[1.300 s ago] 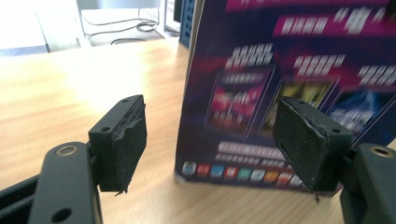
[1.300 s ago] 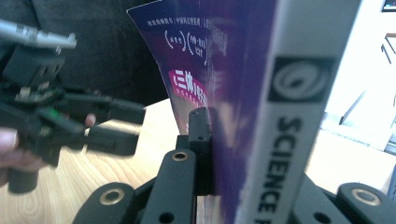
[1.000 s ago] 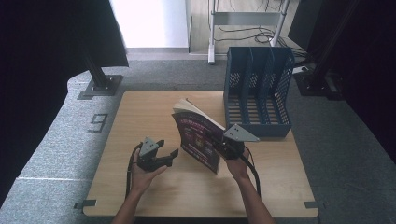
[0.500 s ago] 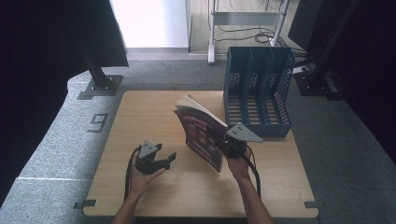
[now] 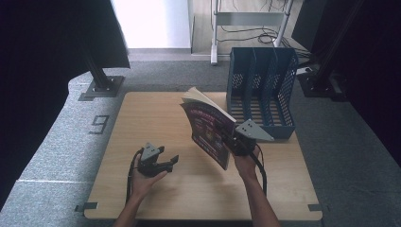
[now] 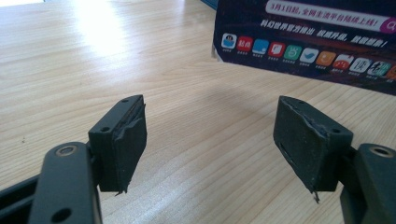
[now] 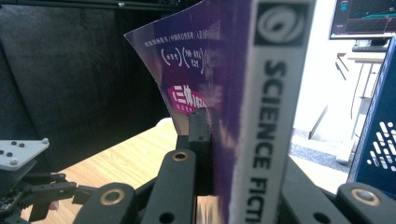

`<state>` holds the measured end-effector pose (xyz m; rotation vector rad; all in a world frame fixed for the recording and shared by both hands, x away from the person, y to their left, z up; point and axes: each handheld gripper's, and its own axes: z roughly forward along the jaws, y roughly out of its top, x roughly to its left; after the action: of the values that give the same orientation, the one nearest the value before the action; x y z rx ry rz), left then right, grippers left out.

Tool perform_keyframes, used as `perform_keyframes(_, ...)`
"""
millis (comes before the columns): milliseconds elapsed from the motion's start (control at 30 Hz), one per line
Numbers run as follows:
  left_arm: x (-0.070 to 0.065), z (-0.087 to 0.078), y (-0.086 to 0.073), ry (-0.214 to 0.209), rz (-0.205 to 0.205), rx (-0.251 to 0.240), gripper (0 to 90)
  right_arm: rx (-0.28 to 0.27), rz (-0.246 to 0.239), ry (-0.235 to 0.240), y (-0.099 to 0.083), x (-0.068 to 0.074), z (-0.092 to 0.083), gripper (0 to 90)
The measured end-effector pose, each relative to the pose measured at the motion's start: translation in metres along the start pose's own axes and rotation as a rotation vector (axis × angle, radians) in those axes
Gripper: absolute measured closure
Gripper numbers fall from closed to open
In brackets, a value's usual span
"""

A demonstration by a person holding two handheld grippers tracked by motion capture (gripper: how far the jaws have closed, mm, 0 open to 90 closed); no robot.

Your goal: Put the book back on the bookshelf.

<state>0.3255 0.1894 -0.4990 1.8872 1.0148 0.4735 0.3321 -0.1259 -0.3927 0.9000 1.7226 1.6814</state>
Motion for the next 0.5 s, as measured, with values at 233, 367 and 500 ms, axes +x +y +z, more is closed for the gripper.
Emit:
perform_keyframes(233,0.005,-0.005,-0.001,0.012,-0.016,-0.002,26.3,-0.025,0.005,-0.009,0.008,-0.004,-0.004,81.7)
perform_keyframes(367,0.003,-0.004,-0.003,0.011,-0.013,0.004,26.3,-0.031,0.008,-0.017,0.011,-0.007,-0.006,81.7)
perform_keyframes(500,0.003,-0.002,-0.004,0.009,-0.012,0.014,26.2,-0.038,0.008,-0.024,0.013,-0.009,-0.008,81.7)
